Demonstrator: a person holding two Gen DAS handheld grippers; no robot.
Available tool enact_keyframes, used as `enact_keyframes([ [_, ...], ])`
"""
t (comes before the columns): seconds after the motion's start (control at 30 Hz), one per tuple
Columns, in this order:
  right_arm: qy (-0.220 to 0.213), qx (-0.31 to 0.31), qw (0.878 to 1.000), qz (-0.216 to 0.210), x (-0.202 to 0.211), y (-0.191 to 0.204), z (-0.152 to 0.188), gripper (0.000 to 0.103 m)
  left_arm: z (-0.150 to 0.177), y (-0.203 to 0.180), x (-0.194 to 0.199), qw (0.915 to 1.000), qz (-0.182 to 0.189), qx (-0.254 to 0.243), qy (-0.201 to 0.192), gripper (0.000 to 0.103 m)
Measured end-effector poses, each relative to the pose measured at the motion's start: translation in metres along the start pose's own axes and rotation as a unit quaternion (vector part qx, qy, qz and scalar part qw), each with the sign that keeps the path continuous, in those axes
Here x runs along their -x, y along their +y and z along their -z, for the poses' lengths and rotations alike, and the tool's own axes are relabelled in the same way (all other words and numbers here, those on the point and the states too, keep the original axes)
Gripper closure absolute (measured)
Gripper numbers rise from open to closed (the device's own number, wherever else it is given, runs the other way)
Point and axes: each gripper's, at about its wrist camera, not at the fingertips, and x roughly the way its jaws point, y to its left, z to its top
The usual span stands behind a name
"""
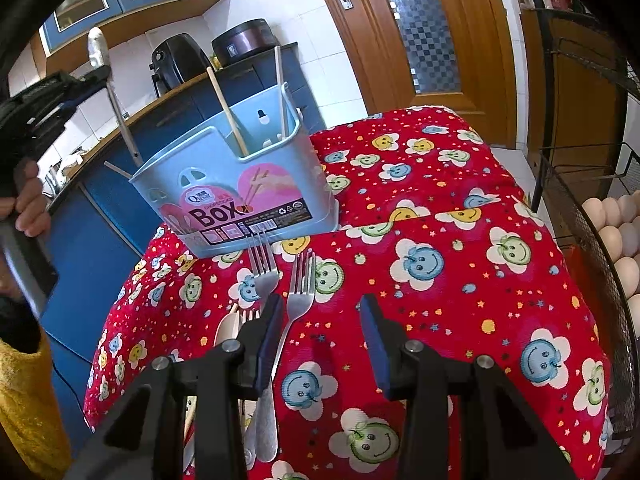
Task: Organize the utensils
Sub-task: 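Carry the knife into the blue holder and open the left tool, then return the left tool to the pile and grasp a wooden chopstick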
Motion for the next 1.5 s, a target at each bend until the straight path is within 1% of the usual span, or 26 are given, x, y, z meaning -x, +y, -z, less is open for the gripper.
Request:
enact_keyframes([
  [0.07,0.001,-0.001,1.000,0.000,0.000,0.000,0.000,0.060,0.006,0.002,-0.009,1.0000,-0.006,0.004,-0.002,0.093],
  [0.23,0.004,-0.003,1.000,0.001,-0.003,-0.002,0.000,0.060,0.029,0.002,-0.027,0.9997,-0.020,0.001,0.010,0.093],
  [0.4,0.005,-0.004,1.000,0.002,-0.004,-0.002,0.001,0.060,0.050,0.005,-0.038,0.9992,-0.025,0.003,0.032,0.093],
  [0.6,0.003,-0.007,1.000,0.000,-0.002,0.000,0.004,0.060,0.065,0.003,-0.045,0.9980,-0.027,-0.006,0.058,0.093],
  [0.7,0.004,-0.008,1.000,0.000,-0.001,0.000,0.005,0.060,0.068,-0.002,-0.040,0.9974,-0.035,-0.021,0.059,0.093],
  [0.9,0.000,-0.007,1.000,-0.002,0.002,0.003,0.005,0.060,0.066,-0.010,-0.031,0.9968,-0.027,-0.037,0.065,0.090],
  [1.23,-0.006,-0.004,1.000,-0.004,0.010,0.010,0.006,0.060,0.061,-0.003,-0.008,0.9956,-0.013,-0.014,0.092,0.090],
  [1.5,-0.011,-0.001,1.000,-0.005,0.015,0.015,0.008,0.060,0.071,0.004,0.017,0.9934,-0.009,-0.007,0.114,0.089],
])
